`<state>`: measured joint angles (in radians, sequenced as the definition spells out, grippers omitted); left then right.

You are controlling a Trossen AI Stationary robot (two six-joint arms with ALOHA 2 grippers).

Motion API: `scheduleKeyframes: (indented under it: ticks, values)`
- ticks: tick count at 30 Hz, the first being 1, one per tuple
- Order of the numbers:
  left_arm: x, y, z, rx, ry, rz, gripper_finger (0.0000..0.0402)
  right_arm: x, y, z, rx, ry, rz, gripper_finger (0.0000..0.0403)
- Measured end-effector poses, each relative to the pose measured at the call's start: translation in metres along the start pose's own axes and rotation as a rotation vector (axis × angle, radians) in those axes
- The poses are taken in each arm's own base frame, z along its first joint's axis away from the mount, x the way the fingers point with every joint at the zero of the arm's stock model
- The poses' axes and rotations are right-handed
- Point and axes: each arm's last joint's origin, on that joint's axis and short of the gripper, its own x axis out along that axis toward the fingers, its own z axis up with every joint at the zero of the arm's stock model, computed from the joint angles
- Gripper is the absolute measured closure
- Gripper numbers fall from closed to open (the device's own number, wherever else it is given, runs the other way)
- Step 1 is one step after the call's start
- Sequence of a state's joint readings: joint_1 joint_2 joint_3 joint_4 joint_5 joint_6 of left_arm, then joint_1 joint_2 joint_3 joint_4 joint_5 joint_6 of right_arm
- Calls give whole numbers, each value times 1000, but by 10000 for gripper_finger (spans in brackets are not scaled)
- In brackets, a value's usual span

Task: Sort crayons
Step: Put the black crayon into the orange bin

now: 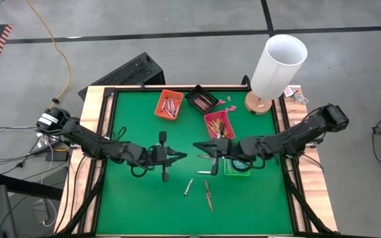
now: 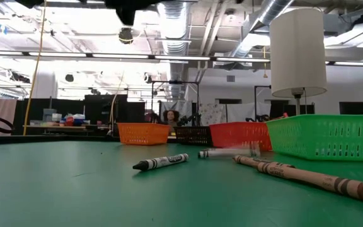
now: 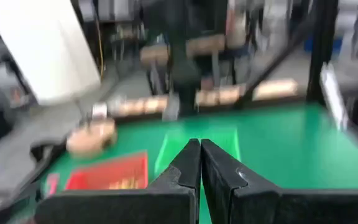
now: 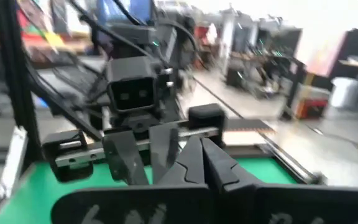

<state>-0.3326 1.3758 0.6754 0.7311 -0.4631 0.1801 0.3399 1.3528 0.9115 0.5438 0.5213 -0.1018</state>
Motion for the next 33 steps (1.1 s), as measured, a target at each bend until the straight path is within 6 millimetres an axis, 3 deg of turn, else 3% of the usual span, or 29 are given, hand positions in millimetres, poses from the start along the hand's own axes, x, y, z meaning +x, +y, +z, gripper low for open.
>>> scheduleKeyframes:
  ticks: [5,9,14,19,24,30,33]
  values:
    - [1,4,-22,32,202,-22,400,-30,-1,8,7,143,-34,400]
    - [2,6,-28,-32,255,-79,393,-49,-1,17,69,172,4,400]
    - [0,5,-34,-94,313,-119,350,-62,3,25,78,170,51,393]
    - [-7,-9,-38,-48,373,-253,282,-66,6,23,59,188,66,392]
    - [-7,-11,-33,-114,377,-188,234,-64,7,17,31,225,63,392]
    - [8,-15,-26,-50,389,-126,222,-65,7,17,50,229,60,392]
    - [29,-24,-25,6,400,-159,222,-65,7,17,58,233,59,392]
